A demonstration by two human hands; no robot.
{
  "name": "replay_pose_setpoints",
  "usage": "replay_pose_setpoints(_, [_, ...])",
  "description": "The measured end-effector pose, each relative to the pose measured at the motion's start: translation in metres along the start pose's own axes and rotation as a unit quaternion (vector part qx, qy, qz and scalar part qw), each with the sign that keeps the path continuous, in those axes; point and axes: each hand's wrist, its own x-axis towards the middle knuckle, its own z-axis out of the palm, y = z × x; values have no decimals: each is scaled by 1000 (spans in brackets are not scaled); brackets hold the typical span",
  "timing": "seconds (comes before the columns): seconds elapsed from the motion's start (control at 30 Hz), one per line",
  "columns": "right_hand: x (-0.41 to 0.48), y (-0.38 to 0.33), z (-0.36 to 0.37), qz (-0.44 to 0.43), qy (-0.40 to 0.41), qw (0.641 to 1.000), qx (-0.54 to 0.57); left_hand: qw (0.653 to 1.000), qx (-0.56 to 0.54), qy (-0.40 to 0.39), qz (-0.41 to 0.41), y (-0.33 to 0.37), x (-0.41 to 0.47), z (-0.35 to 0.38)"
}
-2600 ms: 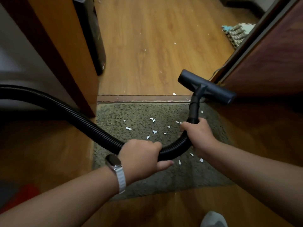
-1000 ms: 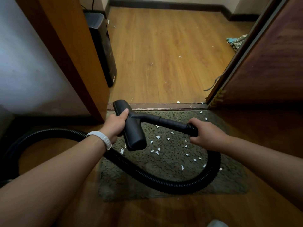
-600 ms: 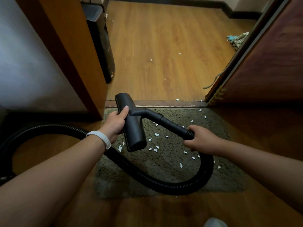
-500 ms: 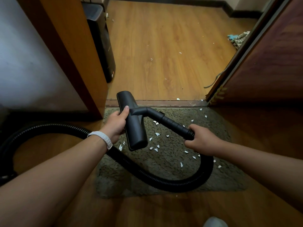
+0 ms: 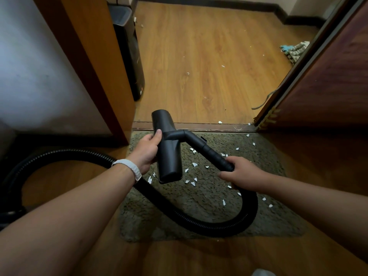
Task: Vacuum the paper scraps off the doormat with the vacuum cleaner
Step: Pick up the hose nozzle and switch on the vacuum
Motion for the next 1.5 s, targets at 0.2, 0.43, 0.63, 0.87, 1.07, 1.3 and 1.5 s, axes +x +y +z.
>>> replay_pose_setpoints(0.2, [6,14,8,-2,59,997,-54,997,71,-30,-9,-6,3,5])
replay_pose_setpoints(0.43, [15,10,4,3,75,996,-57,988,149,-20,21,-6,-7,-1])
replay_pose_setpoints(0.63, [30,-29,6,-35,66,992,-106,921,373,-4,107,24,-50,-55])
replay_pose_setpoints(0.87, [21,-96,44,-131,5,969,-208,855,496,49,142,8,-145,-161])
replay_pose_setpoints(1.07, [-2,-144,96,-201,-44,951,-231,807,565,100,139,-11,-203,-241])
replay_pose_setpoints(1.3, [-25,-195,139,-253,-80,935,-236,762,623,155,82,-51,-269,-319])
replay_pose_setpoints(1.5, [-32,-231,179,-277,-95,928,-228,743,625,216,103,-57,-292,-347])
